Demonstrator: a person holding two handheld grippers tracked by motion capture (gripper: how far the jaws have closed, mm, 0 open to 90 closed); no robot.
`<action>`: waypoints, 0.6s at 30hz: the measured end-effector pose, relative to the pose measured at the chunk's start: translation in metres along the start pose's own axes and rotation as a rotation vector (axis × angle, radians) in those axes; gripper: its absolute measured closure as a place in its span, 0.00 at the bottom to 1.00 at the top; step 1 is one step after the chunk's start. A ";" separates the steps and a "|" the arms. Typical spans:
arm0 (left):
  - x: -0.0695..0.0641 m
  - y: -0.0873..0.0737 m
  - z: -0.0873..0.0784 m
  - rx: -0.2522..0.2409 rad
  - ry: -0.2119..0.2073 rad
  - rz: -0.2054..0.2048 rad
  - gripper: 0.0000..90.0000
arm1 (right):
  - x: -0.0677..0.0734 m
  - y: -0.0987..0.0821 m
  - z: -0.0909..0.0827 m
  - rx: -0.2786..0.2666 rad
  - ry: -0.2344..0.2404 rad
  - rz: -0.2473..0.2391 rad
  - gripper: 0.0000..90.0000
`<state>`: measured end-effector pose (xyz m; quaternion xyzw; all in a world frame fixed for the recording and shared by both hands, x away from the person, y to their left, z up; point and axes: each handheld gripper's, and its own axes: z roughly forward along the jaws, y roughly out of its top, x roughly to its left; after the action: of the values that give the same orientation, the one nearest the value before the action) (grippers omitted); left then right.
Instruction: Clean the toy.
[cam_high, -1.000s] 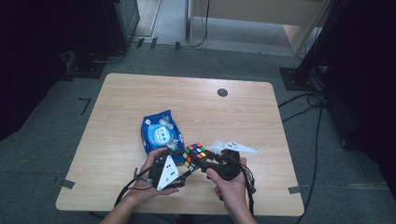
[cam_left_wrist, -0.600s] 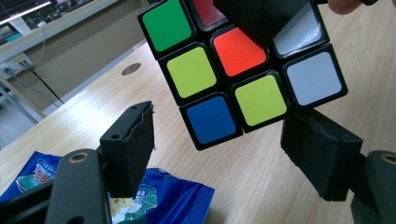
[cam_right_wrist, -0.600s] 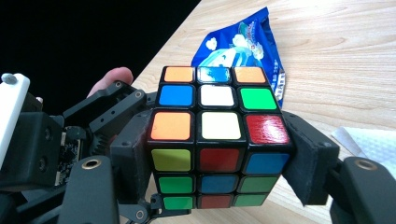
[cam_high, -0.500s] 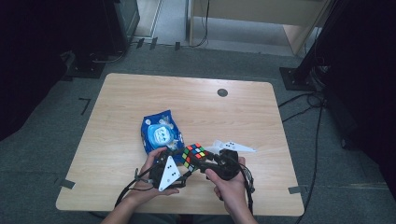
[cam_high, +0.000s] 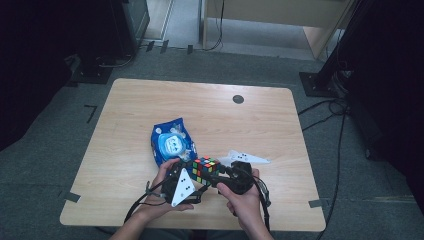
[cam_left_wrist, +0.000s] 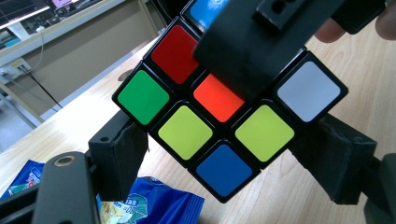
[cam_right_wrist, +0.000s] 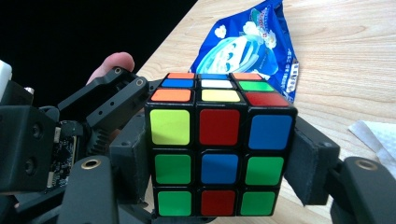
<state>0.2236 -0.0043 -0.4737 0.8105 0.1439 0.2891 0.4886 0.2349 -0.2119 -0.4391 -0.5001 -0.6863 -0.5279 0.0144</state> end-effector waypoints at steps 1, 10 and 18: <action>0.000 0.000 0.000 0.000 0.000 0.000 0.24 | 0.000 0.000 0.000 0.002 -0.001 0.001 0.38; 0.001 0.001 -0.001 -0.029 0.002 -0.019 0.29 | 0.004 -0.002 -0.002 -0.028 -0.024 0.004 0.38; 0.008 -0.004 -0.006 -0.049 -0.014 -0.030 0.25 | -0.006 0.006 -0.012 -0.006 0.017 0.022 0.38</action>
<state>0.2272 0.0061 -0.4728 0.7980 0.1456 0.2795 0.5137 0.2361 -0.2248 -0.4326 -0.5033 -0.6789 -0.5340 0.0243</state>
